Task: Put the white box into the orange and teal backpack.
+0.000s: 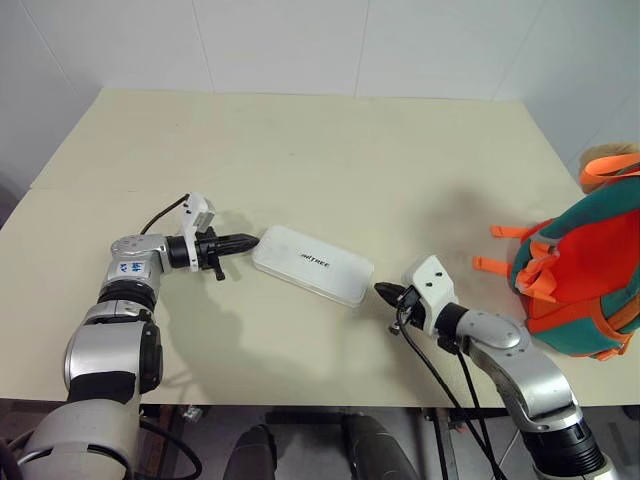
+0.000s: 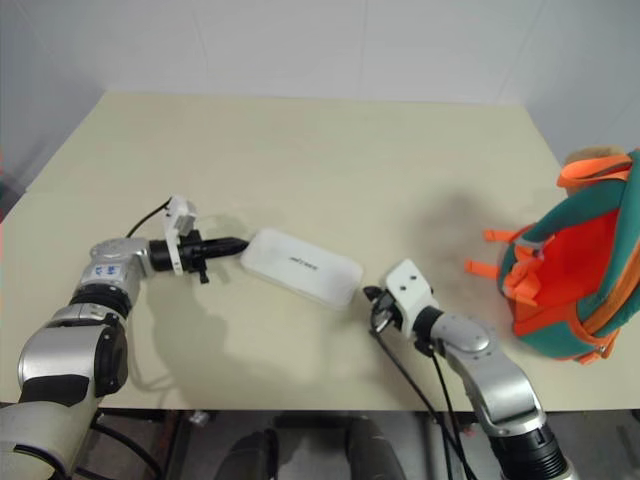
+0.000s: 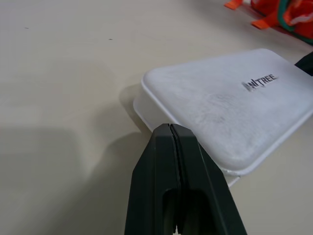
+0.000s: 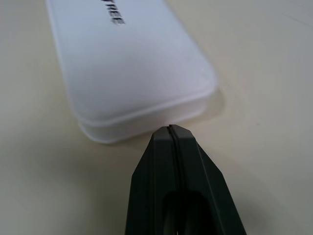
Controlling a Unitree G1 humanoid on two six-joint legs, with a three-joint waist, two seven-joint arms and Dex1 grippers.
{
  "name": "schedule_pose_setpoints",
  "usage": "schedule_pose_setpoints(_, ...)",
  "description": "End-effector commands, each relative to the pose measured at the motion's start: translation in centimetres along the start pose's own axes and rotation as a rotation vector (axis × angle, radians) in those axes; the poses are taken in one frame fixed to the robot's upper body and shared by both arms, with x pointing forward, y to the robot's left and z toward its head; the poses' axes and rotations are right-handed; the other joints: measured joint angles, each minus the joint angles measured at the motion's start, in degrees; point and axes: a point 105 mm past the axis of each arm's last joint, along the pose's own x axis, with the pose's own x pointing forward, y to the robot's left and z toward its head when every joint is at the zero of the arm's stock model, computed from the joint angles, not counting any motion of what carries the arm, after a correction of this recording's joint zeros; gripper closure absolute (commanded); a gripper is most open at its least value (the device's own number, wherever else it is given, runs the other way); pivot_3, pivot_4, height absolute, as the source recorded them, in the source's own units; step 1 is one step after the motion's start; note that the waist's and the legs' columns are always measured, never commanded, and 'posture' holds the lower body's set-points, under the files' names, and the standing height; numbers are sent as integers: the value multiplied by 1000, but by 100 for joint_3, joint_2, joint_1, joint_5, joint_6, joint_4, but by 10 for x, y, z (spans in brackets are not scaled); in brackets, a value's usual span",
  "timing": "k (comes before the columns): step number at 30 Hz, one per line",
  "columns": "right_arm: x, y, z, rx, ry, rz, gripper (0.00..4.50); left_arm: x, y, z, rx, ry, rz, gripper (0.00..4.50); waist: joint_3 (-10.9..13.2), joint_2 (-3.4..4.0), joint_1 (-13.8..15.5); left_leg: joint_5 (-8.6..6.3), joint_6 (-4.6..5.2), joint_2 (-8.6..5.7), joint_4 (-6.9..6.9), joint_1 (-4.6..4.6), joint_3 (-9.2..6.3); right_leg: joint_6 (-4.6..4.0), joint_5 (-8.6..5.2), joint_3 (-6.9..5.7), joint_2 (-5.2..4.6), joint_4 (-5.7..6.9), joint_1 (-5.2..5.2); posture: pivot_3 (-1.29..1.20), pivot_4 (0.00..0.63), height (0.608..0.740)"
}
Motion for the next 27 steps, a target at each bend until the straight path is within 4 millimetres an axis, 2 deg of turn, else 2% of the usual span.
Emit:
schedule_pose_setpoints(1,1,12,18,-38,-53,74,4500,1,-6,3,22,26,-66,4488,0,0,2,0,0,0,0,-1,0,0,0,0,0,0,0,0,150,740)
schedule_pose_setpoints(9,5,22,25,-71,-55,168,4500,-3,-23,-10,17,91,-206,4488,0,0,-9,0,0,0,-1,0,-1,0,0,0,0,0,0,0,150,740)
schedule_pose_setpoints(18,-4,25,26,-121,-26,260,4500,-11,-49,-19,24,156,-368,4488,0,0,0,0,0,1,-2,1,-3,-2,-1,0,-1,-1,1,0,150,740)
schedule_pose_setpoints(27,-17,31,25,-146,4,355,4500,-10,-73,-16,31,151,-416,4488,0,0,4,0,0,1,0,2,-6,-2,-2,0,-2,0,4,0,150,740)
